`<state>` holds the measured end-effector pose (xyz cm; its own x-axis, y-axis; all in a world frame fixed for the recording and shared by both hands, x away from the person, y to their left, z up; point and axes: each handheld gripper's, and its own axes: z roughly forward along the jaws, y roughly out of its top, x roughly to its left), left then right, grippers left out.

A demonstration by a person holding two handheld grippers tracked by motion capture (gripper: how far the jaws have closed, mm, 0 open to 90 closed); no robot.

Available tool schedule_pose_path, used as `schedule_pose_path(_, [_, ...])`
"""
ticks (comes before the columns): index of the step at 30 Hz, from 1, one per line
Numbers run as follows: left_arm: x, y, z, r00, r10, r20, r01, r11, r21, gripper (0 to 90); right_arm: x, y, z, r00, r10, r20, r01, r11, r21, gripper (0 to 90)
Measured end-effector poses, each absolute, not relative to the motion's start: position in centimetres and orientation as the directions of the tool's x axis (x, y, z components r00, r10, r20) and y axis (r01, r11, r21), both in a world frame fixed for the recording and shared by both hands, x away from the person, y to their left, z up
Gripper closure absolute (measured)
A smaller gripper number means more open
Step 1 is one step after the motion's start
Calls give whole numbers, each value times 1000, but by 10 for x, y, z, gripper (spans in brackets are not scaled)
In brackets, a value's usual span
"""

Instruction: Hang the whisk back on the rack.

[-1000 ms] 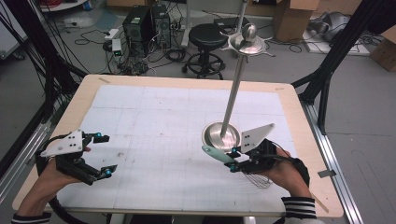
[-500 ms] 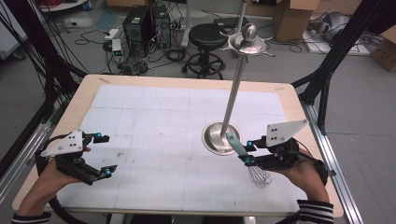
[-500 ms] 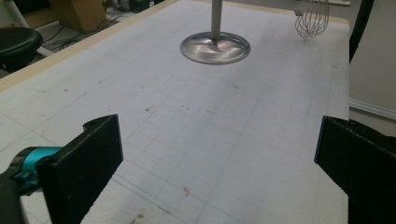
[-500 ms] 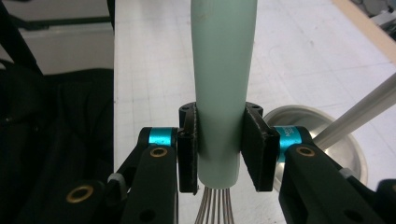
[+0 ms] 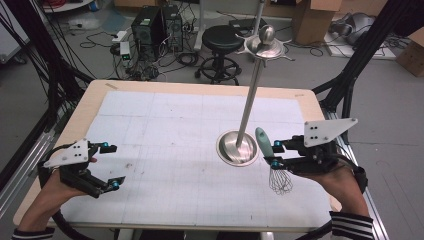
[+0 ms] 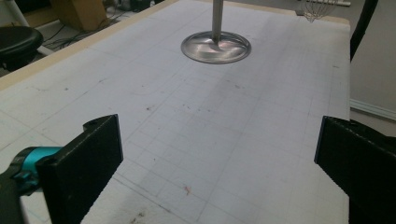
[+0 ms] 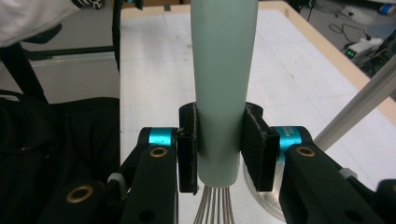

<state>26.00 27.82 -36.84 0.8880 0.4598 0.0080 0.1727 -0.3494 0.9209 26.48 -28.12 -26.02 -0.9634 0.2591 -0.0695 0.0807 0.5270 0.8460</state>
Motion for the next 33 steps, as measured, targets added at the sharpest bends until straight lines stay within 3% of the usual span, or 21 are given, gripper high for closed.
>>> schedule_pose_path(33, [261,280,-368,890,457,-2,175,-338,925,17,287,-285,-197,-928,372,-22,154,437,886,694])
